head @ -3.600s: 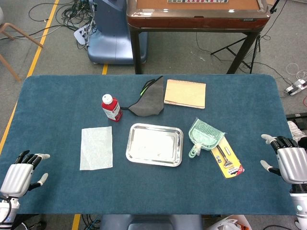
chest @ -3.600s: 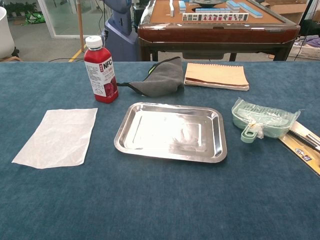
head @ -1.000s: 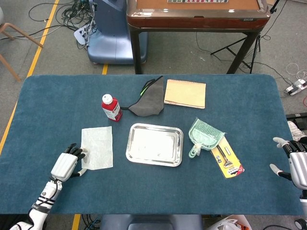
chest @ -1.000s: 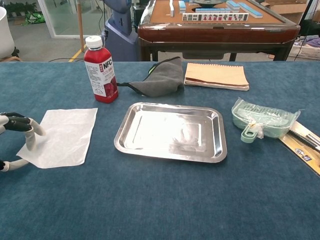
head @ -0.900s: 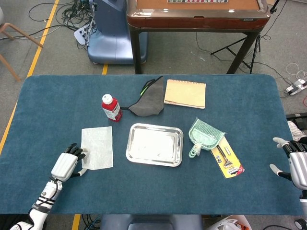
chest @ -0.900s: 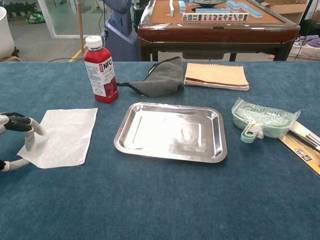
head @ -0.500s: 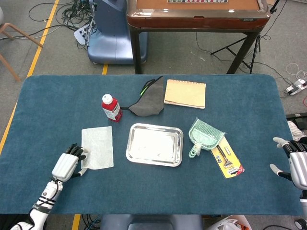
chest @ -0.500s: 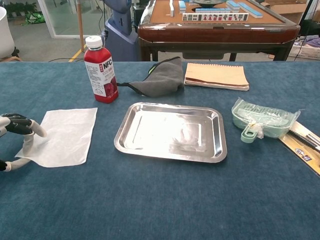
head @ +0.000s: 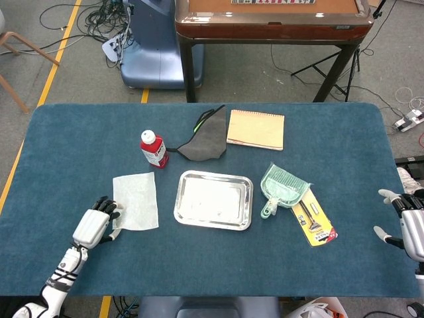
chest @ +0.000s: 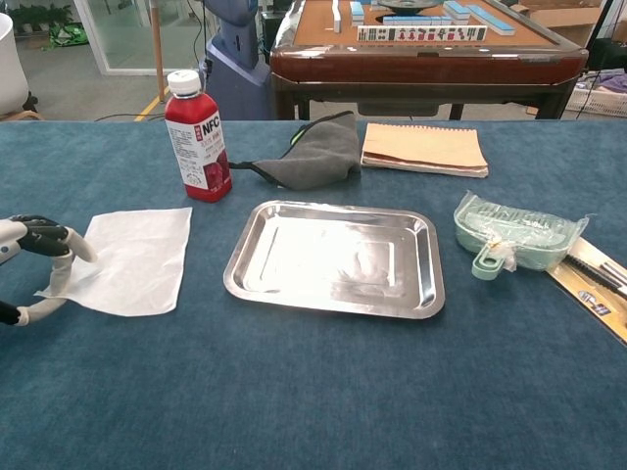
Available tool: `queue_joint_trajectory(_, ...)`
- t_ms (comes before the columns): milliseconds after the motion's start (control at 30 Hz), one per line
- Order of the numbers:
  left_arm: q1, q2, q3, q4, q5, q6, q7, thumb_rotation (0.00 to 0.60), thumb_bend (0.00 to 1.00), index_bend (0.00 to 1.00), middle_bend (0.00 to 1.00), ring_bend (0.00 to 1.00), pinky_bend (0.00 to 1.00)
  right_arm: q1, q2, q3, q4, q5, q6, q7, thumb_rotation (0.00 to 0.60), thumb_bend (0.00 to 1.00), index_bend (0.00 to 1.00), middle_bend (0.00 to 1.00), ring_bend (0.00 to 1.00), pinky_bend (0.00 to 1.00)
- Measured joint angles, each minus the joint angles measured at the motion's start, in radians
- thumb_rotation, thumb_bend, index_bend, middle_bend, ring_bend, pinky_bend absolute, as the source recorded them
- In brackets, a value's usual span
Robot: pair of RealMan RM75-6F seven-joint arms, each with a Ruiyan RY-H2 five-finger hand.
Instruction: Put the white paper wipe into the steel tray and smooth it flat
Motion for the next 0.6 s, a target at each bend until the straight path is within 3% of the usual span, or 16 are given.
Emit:
queue_joint_trajectory(167, -0.031, 0.033, -0.027, -0.051, 0.003, 0.003, -0.039, 0.6, 0.44, 0.63, 0.3, 0.2, 0.09, -0.002, 0.0, -0.002, 0.003, -0.005, 0.003, 0.007, 0.6, 0.07, 0.27, 0.39, 0.28, 0.34)
queue_joint_trajectory(600, -0.161, 0.17, -0.143, -0.312, -0.009, -0.026, -0.162, 0.6, 0.45, 0.62, 0.33, 0.21, 0.09, -0.014, 0.001, -0.006, 0.0, -0.019, 0.024, 0.011, 0.6, 0.07, 0.28, 0.39, 0.28, 0.34)
